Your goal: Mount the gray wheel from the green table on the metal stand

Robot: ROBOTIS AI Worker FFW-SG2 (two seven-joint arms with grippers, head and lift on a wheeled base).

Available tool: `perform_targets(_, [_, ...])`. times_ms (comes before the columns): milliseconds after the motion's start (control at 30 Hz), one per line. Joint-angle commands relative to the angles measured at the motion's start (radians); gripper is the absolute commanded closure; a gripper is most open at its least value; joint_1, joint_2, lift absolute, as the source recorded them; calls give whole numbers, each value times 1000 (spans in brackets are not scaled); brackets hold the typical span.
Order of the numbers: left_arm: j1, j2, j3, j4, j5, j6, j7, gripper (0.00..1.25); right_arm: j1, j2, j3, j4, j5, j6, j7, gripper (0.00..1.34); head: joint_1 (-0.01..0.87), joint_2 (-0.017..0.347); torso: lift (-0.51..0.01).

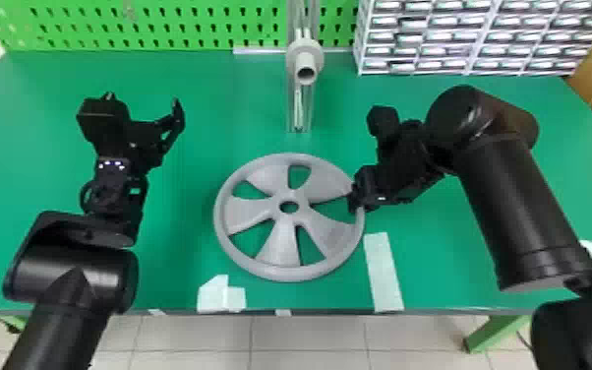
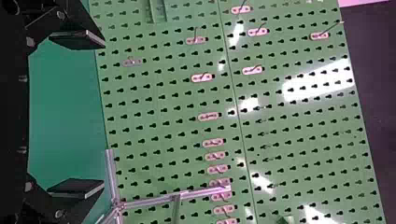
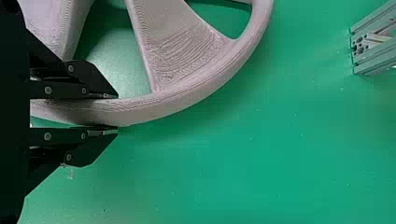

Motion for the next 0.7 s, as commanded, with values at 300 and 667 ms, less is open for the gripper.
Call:
perform_targets(300, [2,2,1,-2,0,0,0,222,-2,2,-1,1,-15,-1,0,1179,867,52,-100])
perform_targets(667, [3,3,1,-3,-6,0,0,222,15,2,22,-85,15,-18,0,1181,867,52,-100])
